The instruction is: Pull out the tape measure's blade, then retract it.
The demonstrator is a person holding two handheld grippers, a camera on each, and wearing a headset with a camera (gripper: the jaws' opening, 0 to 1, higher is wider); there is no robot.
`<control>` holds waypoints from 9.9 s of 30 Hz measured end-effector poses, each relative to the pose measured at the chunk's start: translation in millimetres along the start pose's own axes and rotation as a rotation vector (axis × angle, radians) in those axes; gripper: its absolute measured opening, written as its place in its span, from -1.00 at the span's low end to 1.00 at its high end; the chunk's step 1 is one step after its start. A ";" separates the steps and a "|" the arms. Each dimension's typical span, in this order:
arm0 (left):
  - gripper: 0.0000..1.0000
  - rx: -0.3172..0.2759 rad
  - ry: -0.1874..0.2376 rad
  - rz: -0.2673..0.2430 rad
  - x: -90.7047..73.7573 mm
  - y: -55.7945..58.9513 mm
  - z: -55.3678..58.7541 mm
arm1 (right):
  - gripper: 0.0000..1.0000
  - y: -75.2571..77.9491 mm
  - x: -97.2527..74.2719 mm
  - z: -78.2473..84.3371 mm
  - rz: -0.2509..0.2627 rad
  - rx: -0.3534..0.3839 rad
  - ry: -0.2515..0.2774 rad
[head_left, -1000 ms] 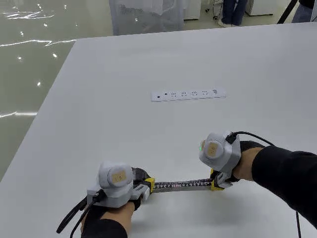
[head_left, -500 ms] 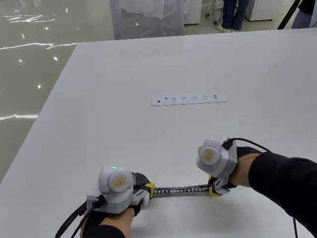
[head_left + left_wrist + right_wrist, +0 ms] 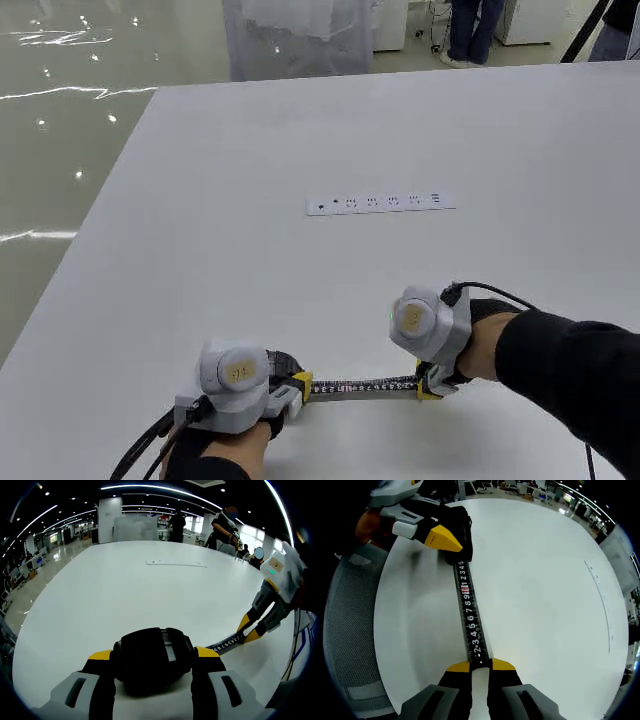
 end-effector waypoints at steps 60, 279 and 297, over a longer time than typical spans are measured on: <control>0.12 0.001 0.003 0.003 0.6 1.3 0.3 | -0.87 -7.4 5.5 -29.6 -0.003 -0.016 0.036; 0.98 0.063 0.132 0.215 -31.3 -43.4 -5.3 | -0.18 -23.5 -0.9 -69.2 0.079 0.288 0.448; 0.98 0.181 0.040 0.306 -75.2 -78.3 9.2 | 0.18 -29.5 -38.4 -11.8 0.144 0.430 0.491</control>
Point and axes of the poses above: the centre of the closed fingertips' face, and the gripper's own axes: x roughly forward along the fingers, y roughly to its right, z roughly out of its underside, the point moved 7 cm from there along -x, roughly backward along the fingers, and after that the axes turned 13 degrees about z, right-handed, at the moved point
